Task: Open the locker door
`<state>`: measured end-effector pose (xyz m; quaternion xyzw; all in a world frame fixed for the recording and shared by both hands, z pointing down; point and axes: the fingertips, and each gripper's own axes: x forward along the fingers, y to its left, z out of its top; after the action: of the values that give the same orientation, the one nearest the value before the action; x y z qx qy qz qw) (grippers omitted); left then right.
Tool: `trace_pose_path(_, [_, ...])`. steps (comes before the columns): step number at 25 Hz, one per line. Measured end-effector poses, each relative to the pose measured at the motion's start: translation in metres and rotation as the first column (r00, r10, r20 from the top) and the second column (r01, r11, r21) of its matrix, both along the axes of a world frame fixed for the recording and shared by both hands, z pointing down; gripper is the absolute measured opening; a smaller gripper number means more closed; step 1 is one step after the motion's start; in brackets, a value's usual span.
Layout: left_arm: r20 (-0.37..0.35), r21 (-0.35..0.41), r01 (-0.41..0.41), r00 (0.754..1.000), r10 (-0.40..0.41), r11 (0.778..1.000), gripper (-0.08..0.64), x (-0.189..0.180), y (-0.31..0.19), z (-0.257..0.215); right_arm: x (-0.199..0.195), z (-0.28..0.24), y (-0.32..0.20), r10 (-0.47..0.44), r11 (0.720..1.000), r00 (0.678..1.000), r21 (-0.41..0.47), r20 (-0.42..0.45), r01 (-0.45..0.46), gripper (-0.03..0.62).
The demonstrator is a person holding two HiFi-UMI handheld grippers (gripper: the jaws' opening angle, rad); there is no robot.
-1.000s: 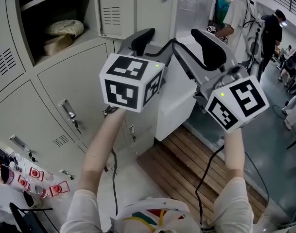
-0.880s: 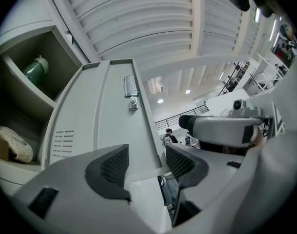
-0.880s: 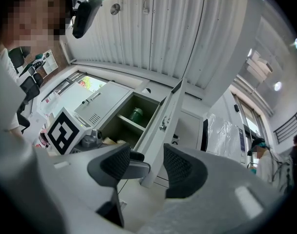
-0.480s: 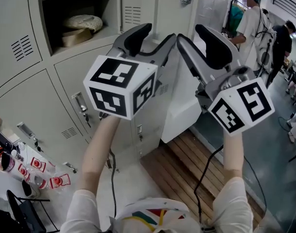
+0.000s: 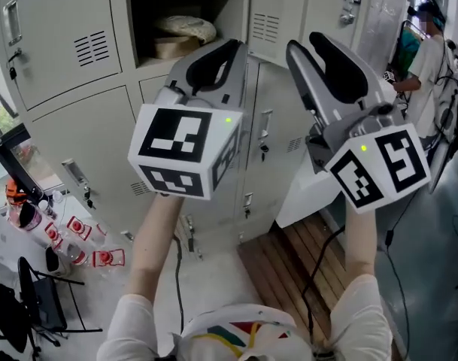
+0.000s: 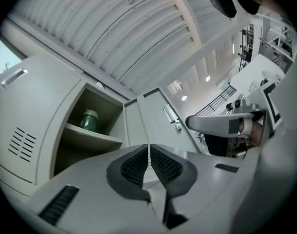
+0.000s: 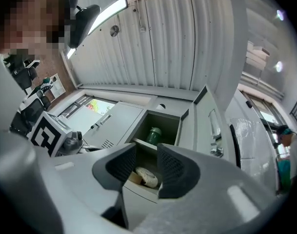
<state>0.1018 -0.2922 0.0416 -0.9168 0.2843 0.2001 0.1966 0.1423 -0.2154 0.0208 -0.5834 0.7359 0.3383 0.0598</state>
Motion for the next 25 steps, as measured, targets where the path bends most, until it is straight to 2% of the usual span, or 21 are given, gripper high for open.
trace_pose_path(5, [-0.019, 0.052, 0.171, 0.985, -0.17, 0.984, 0.023, -0.056, 0.002, 0.002, -0.026, 0.005, -0.017, -0.074, 0.996, 0.995, 0.06, 0.068, 0.07, 0.009])
trace_pose_path(9, [-0.012, 0.1, 0.276, 0.961, -0.276, 0.956, 0.023, -0.089, 0.016, 0.008, -0.049, 0.016, -0.027, -0.112, 0.99, 0.988, 0.094, 0.103, 0.102, 0.006])
trace_pose_path(12, [-0.002, 0.117, 0.358, 0.933, -0.36, 0.926, 0.023, -0.109, 0.021, 0.019, -0.066, 0.031, -0.035, -0.104, 0.99, 0.99, 0.11, 0.098, 0.093, 0.005])
trace_pose_path(14, [0.0, 0.105, 0.4, 0.916, -0.402, 0.911, 0.023, -0.121, 0.021, 0.029, -0.078, 0.044, -0.039, -0.093, 0.99, 0.991, 0.111, 0.092, 0.082, 0.005])
trace_pose_path(20, [-0.01, 0.015, 0.469, 0.883, -0.469, 0.883, 0.023, -0.154, 0.013, 0.06, -0.108, 0.082, -0.047, -0.077, 0.994, 0.995, 0.089, 0.07, 0.07, 0.005])
trace_pose_path(25, [-0.015, -0.017, 0.523, 0.852, -0.523, 0.852, 0.023, -0.167, 0.009, 0.089, -0.119, 0.11, -0.045, -0.071, 0.995, 0.995, 0.078, 0.064, 0.066, 0.005])
